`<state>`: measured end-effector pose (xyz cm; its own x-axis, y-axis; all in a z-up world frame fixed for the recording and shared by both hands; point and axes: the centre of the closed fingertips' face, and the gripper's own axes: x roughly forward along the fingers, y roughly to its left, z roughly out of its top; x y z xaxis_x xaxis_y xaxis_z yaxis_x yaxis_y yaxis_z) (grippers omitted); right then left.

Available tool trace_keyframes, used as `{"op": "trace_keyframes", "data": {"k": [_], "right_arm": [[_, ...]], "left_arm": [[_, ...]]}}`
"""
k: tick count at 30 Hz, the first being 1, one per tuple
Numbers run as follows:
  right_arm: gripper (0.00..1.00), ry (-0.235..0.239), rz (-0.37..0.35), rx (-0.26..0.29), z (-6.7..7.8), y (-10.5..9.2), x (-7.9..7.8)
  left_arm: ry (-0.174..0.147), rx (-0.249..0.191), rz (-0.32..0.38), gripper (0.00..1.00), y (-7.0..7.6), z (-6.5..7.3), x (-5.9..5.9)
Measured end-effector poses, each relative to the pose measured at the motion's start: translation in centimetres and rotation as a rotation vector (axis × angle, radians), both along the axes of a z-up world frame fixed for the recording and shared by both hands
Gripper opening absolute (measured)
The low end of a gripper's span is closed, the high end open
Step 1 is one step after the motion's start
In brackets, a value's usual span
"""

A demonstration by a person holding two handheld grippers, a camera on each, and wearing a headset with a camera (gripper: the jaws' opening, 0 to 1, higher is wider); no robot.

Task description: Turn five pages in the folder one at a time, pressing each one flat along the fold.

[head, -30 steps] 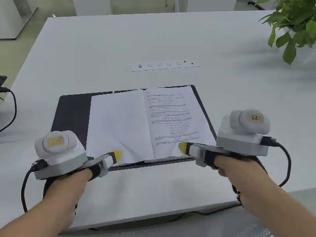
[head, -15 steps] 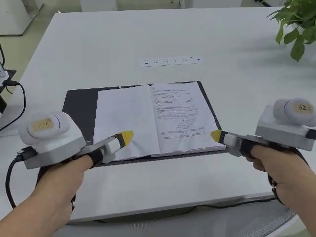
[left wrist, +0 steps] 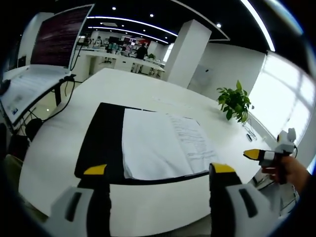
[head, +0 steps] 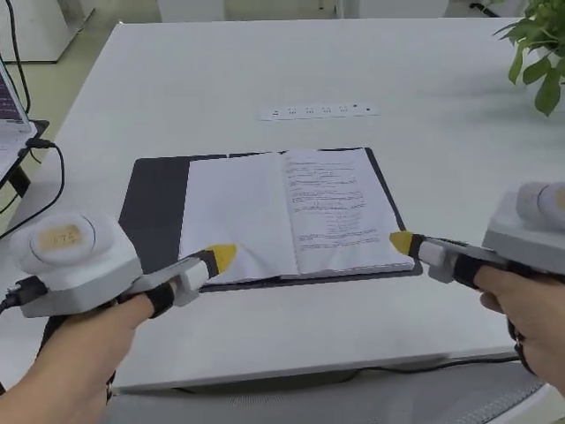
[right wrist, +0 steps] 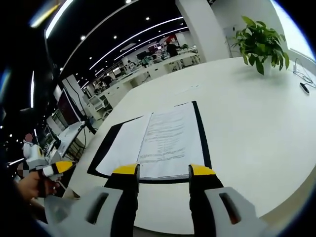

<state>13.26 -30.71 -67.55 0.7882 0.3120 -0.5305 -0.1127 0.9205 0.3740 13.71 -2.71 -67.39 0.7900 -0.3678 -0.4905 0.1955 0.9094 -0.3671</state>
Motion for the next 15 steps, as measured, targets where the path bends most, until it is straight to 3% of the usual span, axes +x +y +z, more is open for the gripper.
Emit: {"op": "trace_keyframes", "data": {"k": [6,8,11,13,15], "right_arm": [[0.53,-0.044,0.036,-0.087,0.3,-0.3,0.2],[0.6,-0.09,0.057,-0.126,0.8,-0.1,0.4],[0.76,-0.11,0.07,-0.159,0.9,0.2,0.4],[0.82,-0.112,0.081,-0.163,0.8,0.4,0.4],[0.86,-0.124,0.09,-0.158,0.8,0.3,0.7]], "left_arm": [[-0.036,0.036,-0.014,0.93,0.7,0.9,-0.5],[-0.04,0.041,-0.013,0.96,0.7,1.3,-0.5],[-0.071,0.098,-0.03,0.99,1.0,1.8,-0.5],[-0.069,0.12,-0.042,0.99,1.0,2.0,-0.7],[-0.086,0.142,-0.058,0.99,0.9,2.3,-0.8]]}}
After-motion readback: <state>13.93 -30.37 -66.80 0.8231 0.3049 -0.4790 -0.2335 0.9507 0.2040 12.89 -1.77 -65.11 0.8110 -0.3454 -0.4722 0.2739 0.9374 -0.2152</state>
